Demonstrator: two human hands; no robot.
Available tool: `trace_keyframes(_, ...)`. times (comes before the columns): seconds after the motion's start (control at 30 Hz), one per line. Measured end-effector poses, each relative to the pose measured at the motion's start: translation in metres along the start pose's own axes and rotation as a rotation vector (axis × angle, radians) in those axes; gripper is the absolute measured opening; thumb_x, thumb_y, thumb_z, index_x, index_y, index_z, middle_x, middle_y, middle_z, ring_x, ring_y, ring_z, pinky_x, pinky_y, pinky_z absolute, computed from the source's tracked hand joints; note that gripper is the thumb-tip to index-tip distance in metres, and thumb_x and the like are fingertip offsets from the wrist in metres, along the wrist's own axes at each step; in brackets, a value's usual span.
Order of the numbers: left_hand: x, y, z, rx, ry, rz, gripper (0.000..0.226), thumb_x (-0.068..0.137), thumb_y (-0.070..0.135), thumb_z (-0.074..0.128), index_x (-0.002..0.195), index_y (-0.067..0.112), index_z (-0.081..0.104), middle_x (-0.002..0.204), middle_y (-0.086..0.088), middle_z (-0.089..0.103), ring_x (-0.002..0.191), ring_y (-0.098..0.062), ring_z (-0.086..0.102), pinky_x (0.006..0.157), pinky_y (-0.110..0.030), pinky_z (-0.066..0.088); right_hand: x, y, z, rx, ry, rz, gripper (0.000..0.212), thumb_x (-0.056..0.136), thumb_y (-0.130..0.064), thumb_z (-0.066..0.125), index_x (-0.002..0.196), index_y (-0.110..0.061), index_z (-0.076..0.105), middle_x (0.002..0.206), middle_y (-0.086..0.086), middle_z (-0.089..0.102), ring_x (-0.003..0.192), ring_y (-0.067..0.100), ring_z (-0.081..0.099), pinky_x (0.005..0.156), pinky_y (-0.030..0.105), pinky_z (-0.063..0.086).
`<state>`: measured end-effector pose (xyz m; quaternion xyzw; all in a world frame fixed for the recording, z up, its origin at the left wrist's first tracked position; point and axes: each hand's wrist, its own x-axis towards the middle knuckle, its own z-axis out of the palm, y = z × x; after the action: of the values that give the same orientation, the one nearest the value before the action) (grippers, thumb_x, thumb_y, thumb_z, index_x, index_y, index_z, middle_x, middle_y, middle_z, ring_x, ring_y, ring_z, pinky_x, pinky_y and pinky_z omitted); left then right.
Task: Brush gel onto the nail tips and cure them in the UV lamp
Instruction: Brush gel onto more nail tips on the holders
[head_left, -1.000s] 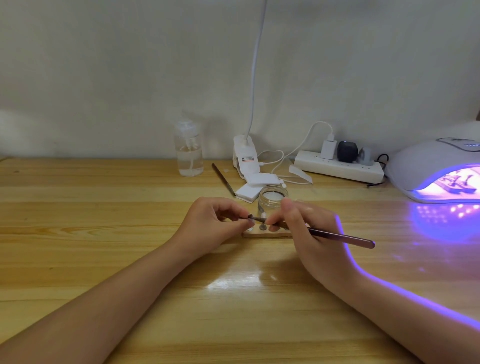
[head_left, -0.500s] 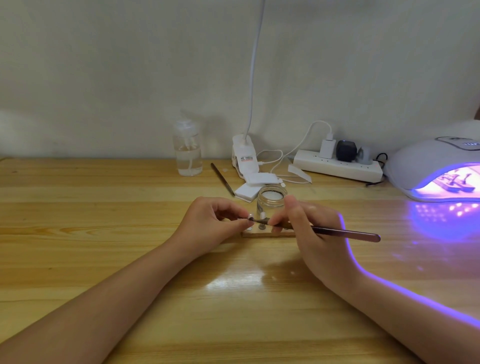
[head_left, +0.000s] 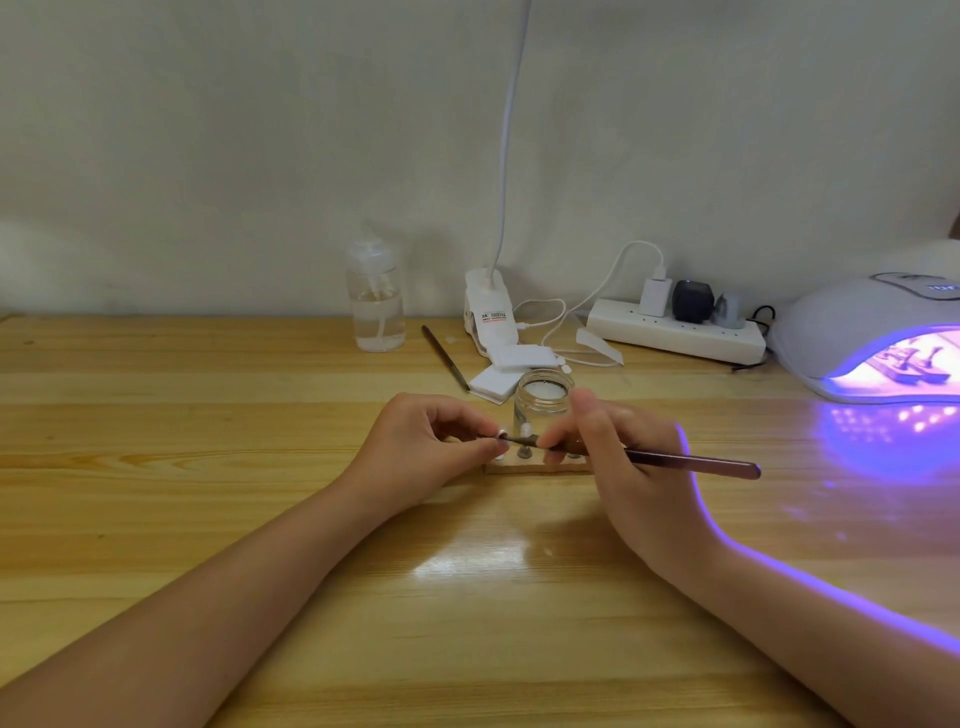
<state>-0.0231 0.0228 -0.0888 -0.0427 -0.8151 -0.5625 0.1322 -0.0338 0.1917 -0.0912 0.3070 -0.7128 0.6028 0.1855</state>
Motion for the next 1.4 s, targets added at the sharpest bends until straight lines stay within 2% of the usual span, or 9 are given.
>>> trace_keyframes(0.1,-0.0004,0.0007,0.0001,0.002,-0.007,0.003,0.018,0.069,0.008,0.078,0.062,0.023,0.07,0.055,0.009,0.065,0.055,-0.001,0.053,0.053,-0.008,0.041,-0.0009,-0.0012,-0.0009,0.055,0.011,-0.003,0.04,0.087,-0.039,0.042,0.063,-0.019,0.066,0.058,-0.009,0.065,0.059,0.007,0.063,0.063,0.015,0.047)
trace_keyframes(0.3,-0.0012,0.0017,-0.0002,-0.002,-0.017,0.012,0.017,0.069,0.009,0.077,0.063,0.023,0.07,0.057,0.008,0.065,0.057,-0.003,0.055,0.054,-0.008,0.043,0.0016,0.0009,-0.0013,-0.093,-0.041,0.027,0.033,0.092,-0.035,0.045,0.068,-0.026,0.066,0.062,-0.009,0.065,0.068,0.005,0.062,0.066,0.017,0.045)
trace_keyframes(0.5,-0.0002,0.0004,-0.0006,0.02,-0.015,0.017,0.017,0.069,0.007,0.077,0.064,0.022,0.07,0.057,0.009,0.065,0.056,0.0,0.054,0.053,-0.008,0.041,-0.0014,-0.0007,-0.0004,0.059,-0.009,-0.009,0.041,0.087,-0.038,0.044,0.061,-0.016,0.067,0.057,-0.007,0.064,0.057,0.006,0.062,0.062,0.012,0.046)
trace_keyframes(0.7,-0.0009,0.0009,-0.0009,0.01,-0.019,0.037,0.017,0.07,0.008,0.077,0.063,0.022,0.07,0.056,0.01,0.065,0.055,0.002,0.054,0.054,-0.008,0.041,0.002,0.0008,-0.0008,-0.035,0.012,0.048,0.036,0.094,-0.036,0.047,0.067,-0.022,0.067,0.062,-0.003,0.066,0.066,0.008,0.064,0.066,0.021,0.05)
trace_keyframes(0.87,-0.0005,0.0007,-0.0012,0.018,-0.022,0.046,0.014,0.07,0.008,0.077,0.066,0.019,0.07,0.053,0.014,0.063,0.051,0.006,0.053,0.051,-0.005,0.038,-0.0005,0.0004,-0.0008,0.012,0.004,0.011,0.038,0.091,-0.027,0.048,0.062,-0.014,0.068,0.058,-0.002,0.066,0.059,0.007,0.063,0.065,0.014,0.047)
trace_keyframes(0.93,-0.0004,0.0004,-0.001,0.018,-0.023,0.054,0.016,0.07,0.009,0.077,0.065,0.021,0.069,0.052,0.015,0.062,0.05,0.005,0.05,0.05,-0.006,0.037,-0.0012,-0.0005,-0.0007,0.064,0.009,-0.01,0.039,0.09,-0.031,0.049,0.06,-0.013,0.067,0.057,-0.005,0.065,0.056,0.009,0.062,0.066,0.013,0.047)
trace_keyframes(1.07,-0.0004,-0.0005,-0.0016,0.0,-0.038,0.065,0.014,0.071,0.01,0.076,0.065,0.02,0.068,0.054,0.013,0.063,0.051,0.005,0.051,0.052,-0.007,0.039,0.0016,-0.0008,-0.0013,0.009,0.048,0.01,0.034,0.087,-0.04,0.044,0.065,-0.024,0.065,0.061,-0.008,0.065,0.064,0.009,0.063,0.067,0.02,0.049)
trace_keyframes(1.2,0.0,-0.0008,-0.0018,-0.007,-0.037,0.061,0.013,0.071,0.01,0.076,0.066,0.019,0.068,0.056,0.012,0.064,0.053,0.004,0.053,0.054,-0.008,0.041,0.0026,0.0003,-0.0003,-0.095,0.026,-0.016,0.029,0.091,-0.029,0.046,0.069,-0.029,0.065,0.063,-0.01,0.065,0.069,0.008,0.063,0.07,0.027,0.049)
trace_keyframes(1.4,-0.0003,-0.0007,-0.0021,-0.008,-0.048,0.08,0.015,0.071,0.004,0.075,0.067,0.016,0.068,0.058,0.013,0.064,0.057,0.005,0.056,0.057,-0.007,0.042,-0.0008,-0.0012,0.0,0.047,-0.01,0.052,0.042,0.089,-0.028,0.044,0.059,-0.01,0.067,0.054,0.002,0.064,0.053,0.01,0.061,0.063,0.021,0.05)
